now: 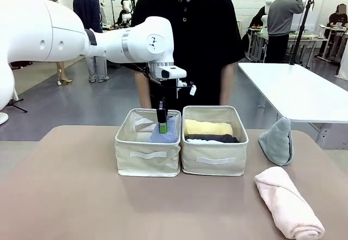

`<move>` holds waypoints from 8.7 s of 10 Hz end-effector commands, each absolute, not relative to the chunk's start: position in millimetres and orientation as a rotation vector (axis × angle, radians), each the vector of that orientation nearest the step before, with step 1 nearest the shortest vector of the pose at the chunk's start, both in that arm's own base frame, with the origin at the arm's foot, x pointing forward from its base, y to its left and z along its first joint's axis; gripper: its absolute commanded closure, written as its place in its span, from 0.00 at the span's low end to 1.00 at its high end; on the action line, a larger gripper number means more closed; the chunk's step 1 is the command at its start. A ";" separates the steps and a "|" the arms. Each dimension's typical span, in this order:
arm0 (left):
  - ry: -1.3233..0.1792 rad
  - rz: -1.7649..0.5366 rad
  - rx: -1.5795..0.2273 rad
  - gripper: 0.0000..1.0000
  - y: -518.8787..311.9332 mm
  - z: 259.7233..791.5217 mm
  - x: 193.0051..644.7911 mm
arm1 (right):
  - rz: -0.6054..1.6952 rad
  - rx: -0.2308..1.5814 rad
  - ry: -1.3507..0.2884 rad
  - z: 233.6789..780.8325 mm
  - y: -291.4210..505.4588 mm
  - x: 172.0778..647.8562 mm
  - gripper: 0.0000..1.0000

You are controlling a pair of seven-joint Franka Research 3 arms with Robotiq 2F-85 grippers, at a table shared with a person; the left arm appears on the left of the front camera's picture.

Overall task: Sort the towels based on their folding style.
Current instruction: Pick up one triangle-folded towel and place it in the left Fabric basket, then pick up another triangle-folded towel from the table and place it in the left Fabric basket.

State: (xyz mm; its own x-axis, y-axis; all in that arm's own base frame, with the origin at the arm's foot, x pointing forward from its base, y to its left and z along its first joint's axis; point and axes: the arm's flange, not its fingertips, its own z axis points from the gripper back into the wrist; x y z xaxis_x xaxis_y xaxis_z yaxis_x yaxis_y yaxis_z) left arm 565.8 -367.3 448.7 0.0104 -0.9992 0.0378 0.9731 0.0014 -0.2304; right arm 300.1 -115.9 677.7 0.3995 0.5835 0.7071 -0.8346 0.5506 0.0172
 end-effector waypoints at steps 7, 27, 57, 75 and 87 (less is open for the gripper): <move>0.176 -1.563 -0.131 0.00 -377.4 426.3 558.0 | 0.935 0.422 -0.738 672.2 -114.3 301.4 0.00; -0.260 -1.656 -0.534 0.00 -24.2 574.5 477.8 | 0.935 0.422 -0.738 672.2 -114.3 301.4 0.00; -1.029 -1.284 -0.963 0.00 205.4 575.7 465.5 | 1.134 0.376 -0.580 697.6 -131.4 174.0 0.00; -1.029 -1.284 -0.963 0.00 205.4 575.7 465.5 | 0.410 0.096 -0.194 556.2 2.2 350.7 0.00; -1.029 -1.284 -0.963 0.00 205.4 575.7 465.5 | 0.131 0.028 -0.140 529.7 69.3 475.9 0.00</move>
State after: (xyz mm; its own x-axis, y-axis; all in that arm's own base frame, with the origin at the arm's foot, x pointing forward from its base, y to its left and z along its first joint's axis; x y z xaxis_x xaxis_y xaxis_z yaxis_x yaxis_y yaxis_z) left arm 467.6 205.1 575.9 0.0192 -0.2633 0.9645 0.9976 0.0696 -0.0009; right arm 451.9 65.5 525.4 0.9677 0.1775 0.1792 -0.1958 0.9765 0.0899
